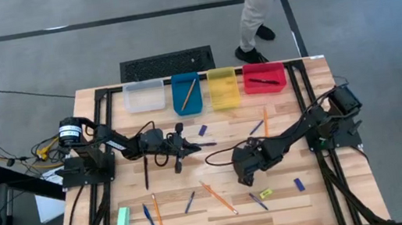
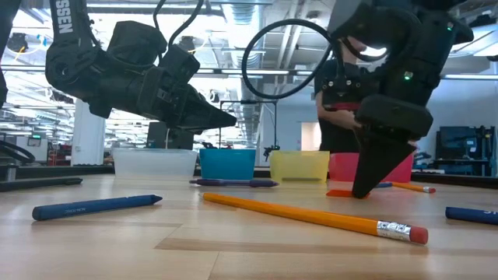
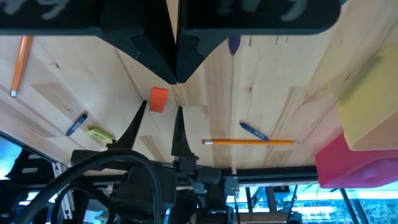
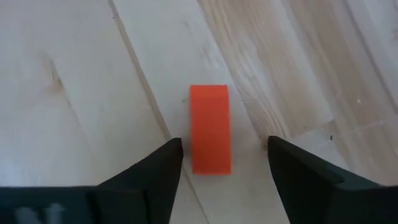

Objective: Sort crayons/erasers/pens/pencils in bins
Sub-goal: Put the orange eraser into the transparent bin

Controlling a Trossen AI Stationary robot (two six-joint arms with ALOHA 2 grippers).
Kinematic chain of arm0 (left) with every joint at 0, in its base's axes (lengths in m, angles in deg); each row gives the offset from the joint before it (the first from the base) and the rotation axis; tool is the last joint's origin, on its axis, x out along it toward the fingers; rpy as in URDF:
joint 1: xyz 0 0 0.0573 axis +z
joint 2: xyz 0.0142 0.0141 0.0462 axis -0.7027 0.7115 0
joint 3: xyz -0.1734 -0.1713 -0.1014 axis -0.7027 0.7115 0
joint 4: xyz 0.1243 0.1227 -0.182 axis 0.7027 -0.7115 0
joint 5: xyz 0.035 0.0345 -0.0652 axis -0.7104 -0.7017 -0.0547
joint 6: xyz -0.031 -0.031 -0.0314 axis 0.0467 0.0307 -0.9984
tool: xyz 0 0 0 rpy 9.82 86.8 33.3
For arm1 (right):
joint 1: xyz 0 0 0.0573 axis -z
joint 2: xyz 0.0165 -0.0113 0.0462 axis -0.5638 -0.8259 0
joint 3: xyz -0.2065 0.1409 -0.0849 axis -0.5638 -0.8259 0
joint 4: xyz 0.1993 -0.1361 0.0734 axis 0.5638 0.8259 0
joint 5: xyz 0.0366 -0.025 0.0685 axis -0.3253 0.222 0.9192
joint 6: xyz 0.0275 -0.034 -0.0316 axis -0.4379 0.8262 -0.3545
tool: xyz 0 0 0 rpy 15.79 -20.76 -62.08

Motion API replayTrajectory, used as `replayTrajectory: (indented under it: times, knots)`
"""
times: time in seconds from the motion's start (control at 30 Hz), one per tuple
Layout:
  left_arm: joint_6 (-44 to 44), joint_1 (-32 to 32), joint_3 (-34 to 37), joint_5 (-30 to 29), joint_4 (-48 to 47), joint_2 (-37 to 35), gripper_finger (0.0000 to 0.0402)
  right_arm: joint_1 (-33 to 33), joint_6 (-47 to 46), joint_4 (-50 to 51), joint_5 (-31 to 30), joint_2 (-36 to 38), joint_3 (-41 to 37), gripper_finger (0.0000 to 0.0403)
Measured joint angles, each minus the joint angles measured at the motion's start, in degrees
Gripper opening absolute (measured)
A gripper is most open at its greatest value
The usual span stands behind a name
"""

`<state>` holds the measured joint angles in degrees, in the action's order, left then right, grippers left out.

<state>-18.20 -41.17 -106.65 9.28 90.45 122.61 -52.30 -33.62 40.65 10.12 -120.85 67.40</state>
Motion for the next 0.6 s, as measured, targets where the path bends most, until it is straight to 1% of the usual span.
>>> replayTrajectory:
  times: [0.1,0.37,0.47,0.6]
  knots:
    - [-0.39,0.00,0.00,0.00,0.02,0.00,0.0000,0.12,1.50,-1.06,0.43,-0.09,-0.03,0.0211]
    - [-1.19,-0.01,0.00,0.00,0.04,0.00,0.0000,0.14,3.37,-2.38,0.52,-0.24,-0.07,0.0103]
    - [-1.70,0.01,0.00,0.00,0.07,0.00,0.0000,0.14,3.77,-2.40,0.52,-0.20,-0.04,0.0083]
    - [-1.73,0.00,0.00,0.00,0.08,0.00,0.0000,0.37,4.25,-2.45,2.31,0.24,-0.01,0.0080]
